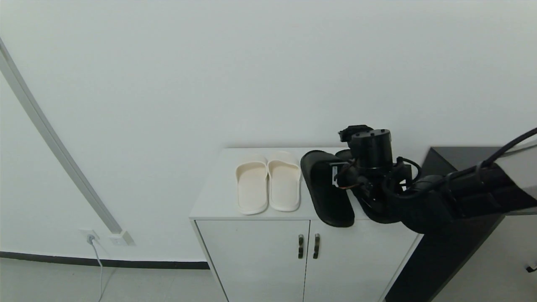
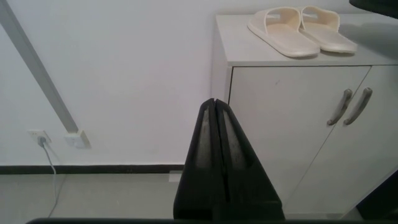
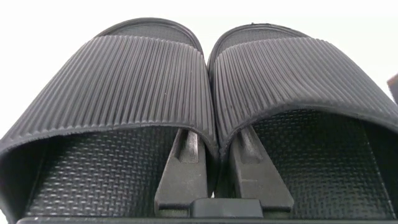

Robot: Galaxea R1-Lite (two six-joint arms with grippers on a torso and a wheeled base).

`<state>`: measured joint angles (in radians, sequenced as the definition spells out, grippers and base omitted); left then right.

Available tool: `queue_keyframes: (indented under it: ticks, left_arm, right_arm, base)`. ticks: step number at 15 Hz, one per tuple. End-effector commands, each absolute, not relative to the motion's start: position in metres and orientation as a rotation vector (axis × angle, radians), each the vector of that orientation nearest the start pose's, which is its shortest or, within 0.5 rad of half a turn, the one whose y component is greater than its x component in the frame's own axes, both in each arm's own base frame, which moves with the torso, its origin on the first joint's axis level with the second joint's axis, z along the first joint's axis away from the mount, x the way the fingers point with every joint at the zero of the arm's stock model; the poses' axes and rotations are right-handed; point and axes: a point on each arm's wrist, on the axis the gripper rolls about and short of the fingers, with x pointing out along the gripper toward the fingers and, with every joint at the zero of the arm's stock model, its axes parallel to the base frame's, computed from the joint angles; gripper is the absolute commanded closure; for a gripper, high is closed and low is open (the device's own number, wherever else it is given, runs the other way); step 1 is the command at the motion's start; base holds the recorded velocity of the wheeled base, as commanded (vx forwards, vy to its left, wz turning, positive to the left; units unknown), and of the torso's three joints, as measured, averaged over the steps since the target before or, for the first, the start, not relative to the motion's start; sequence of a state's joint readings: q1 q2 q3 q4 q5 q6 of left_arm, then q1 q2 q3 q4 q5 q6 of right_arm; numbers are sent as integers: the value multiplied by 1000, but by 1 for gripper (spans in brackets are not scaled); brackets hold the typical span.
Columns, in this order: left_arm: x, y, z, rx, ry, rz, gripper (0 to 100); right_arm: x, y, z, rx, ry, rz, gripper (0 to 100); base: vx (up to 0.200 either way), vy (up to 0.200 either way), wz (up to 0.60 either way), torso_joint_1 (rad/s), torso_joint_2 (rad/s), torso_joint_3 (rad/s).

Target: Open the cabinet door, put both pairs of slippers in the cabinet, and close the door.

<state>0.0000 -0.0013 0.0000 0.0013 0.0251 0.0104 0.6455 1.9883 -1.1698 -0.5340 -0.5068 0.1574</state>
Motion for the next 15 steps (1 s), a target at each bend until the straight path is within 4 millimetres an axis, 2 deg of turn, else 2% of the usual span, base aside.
queue_keyframes:
  ticks: [1, 2, 3, 7, 9, 13, 15]
  left_arm:
    - [-23, 1, 75, 11, 0, 26, 100]
    - [-23, 1, 75, 11, 2, 26, 100]
    - [-23, 1, 75, 11, 0, 26, 100]
    - [-23, 1, 75, 11, 2, 26, 100]
    - [-23, 1, 75, 11, 0, 26, 100]
    - [-23, 1, 75, 11, 0, 26, 100]
    - [-23, 1, 75, 9, 2, 25, 100]
  right_arm:
    - [266, 220, 190, 22, 235, 294, 100]
    - [259, 220, 191, 24, 232, 336, 100]
    - [239, 214, 190, -6, 226, 454, 100]
    - [207, 191, 185, -33, 221, 699, 100]
    - [199, 185, 184, -28, 231, 751, 100]
    - [198, 184, 182, -30, 240, 752, 100]
    - [197, 183, 180, -34, 247, 752, 100]
  base:
    - [0, 0, 0, 0, 0, 0]
    - [0, 0, 0, 0, 0, 0]
    - [0, 0, 0, 0, 0, 0]
    - [0, 0, 0, 0, 0, 0]
    - [0, 0, 0, 0, 0, 0]
    - [0, 0, 0, 0, 0, 0]
    - [-200, 0, 0, 7, 2, 2]
